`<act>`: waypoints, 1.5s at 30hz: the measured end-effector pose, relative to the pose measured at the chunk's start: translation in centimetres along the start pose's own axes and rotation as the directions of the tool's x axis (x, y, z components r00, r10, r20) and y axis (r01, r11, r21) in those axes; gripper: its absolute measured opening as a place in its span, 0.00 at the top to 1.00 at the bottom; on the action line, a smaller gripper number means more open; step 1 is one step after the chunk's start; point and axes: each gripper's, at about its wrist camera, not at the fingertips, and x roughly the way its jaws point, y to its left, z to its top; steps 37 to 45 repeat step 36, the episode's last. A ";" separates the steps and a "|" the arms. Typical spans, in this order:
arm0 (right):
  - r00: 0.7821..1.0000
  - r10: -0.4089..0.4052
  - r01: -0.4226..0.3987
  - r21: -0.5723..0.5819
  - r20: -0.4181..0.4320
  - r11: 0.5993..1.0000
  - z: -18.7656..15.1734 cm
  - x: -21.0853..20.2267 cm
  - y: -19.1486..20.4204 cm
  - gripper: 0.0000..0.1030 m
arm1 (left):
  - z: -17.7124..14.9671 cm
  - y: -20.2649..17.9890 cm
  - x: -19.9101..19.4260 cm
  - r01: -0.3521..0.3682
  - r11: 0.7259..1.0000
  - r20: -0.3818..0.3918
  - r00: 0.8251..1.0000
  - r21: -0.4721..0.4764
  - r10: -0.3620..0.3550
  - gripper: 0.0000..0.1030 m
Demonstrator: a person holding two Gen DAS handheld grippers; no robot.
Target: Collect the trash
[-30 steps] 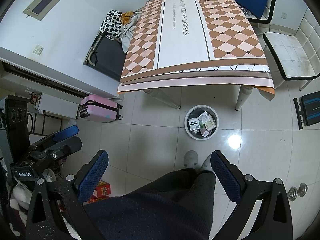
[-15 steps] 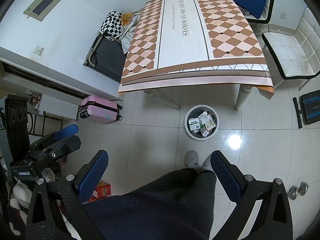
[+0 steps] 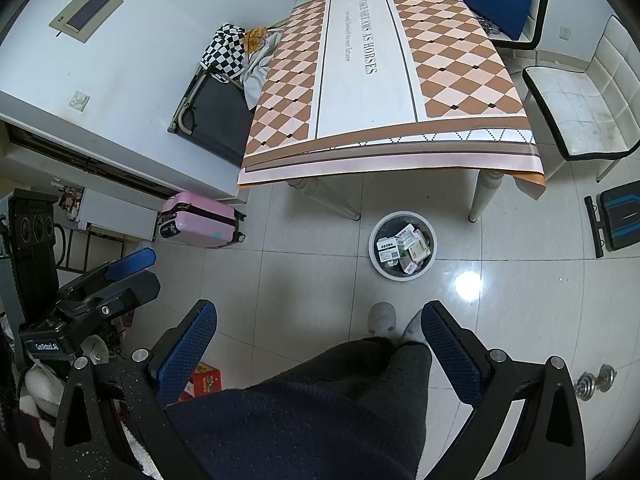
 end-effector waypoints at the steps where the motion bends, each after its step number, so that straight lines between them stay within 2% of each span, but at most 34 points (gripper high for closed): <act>1: 1.000 0.000 0.000 0.000 0.000 1.000 0.0 0.0 -0.1 0.00 | 0.1 -0.1 0.0 0.000 1.000 -0.001 1.000 0.001 0.000 0.00; 45: 1.000 0.008 -0.008 -0.026 -0.021 1.000 -0.1 0.0 -0.1 0.00 | -0.8 0.1 -0.5 0.014 1.000 0.003 1.000 0.000 -0.014 0.00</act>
